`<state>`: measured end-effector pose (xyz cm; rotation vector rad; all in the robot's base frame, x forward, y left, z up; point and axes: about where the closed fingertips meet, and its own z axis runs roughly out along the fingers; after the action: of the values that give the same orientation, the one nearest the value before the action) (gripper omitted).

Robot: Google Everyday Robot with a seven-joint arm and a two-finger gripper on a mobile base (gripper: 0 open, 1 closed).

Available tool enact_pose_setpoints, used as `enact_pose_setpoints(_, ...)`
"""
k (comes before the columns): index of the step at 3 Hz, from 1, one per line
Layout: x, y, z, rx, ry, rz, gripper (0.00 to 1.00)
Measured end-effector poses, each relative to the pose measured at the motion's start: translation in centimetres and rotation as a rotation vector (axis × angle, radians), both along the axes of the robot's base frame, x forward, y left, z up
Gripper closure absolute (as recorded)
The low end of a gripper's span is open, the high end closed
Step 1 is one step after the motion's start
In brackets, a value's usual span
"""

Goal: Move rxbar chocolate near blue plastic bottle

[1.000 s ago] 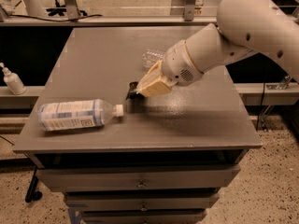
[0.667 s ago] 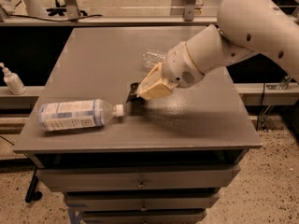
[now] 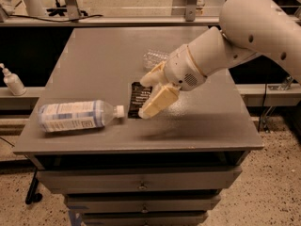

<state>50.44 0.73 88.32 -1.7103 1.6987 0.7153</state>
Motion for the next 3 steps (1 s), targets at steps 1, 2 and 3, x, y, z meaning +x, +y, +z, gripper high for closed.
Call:
enact_pose_setpoints(1, -0.3, -0.9, 0.8, 0.000, -0.021, -0.003, 0.00)
enact_pose_setpoints(2, -0.3, -3.8, 2.4, -0.033, -0.138, -0.020, 0.00)
enact_pose_setpoints(3, 0.1, -8.7, 5.3, -0.056, -0.316, -0.056, 0.00)
